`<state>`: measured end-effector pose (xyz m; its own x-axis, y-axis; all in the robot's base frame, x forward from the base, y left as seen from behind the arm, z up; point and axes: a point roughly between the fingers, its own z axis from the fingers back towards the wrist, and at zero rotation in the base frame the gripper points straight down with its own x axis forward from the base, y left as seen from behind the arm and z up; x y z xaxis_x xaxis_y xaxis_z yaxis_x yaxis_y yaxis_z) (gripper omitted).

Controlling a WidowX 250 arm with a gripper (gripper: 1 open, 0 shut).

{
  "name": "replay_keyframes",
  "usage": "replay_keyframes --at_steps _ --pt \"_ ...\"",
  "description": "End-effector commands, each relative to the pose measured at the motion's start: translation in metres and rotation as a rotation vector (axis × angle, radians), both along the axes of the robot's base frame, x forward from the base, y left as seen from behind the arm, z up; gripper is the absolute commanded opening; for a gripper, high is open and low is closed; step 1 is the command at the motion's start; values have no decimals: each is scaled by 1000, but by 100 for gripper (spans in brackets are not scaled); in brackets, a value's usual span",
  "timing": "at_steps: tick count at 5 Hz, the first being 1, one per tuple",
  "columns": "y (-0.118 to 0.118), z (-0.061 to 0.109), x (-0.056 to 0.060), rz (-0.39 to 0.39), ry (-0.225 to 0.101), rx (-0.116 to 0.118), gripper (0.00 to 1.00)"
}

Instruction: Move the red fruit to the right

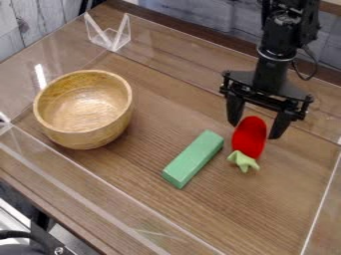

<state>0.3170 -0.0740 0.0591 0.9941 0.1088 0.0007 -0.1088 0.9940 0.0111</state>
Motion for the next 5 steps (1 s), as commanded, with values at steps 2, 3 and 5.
replay_keyframes --at_steps 2,3,5 --pt "1 11 12 -65 -76 -15 100" --pt "4 -2 15 -103 -68 -14 100" --pt "-7 11 24 -59 -67 -19 100"
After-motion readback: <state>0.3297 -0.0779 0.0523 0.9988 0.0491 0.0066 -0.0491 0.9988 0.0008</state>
